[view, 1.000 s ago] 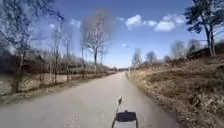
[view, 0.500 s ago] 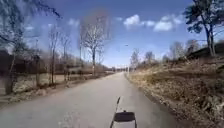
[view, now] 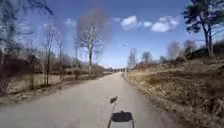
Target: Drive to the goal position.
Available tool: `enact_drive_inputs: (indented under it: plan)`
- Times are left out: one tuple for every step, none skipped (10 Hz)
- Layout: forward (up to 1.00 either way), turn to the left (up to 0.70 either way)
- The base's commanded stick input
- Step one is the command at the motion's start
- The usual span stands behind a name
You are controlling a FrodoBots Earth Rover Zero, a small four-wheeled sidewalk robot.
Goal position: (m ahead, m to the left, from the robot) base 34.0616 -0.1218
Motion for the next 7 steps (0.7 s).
enact_drive_inputs:
  plan:
    - [0.85, 0.00]
    - [0.85, 0.00]
    - [0.85, 0.00]
    - [0.85, 0.00]
    - [0.85, 0.00]
    - [0.85, 0.00]
    - [0.85, 0.00]
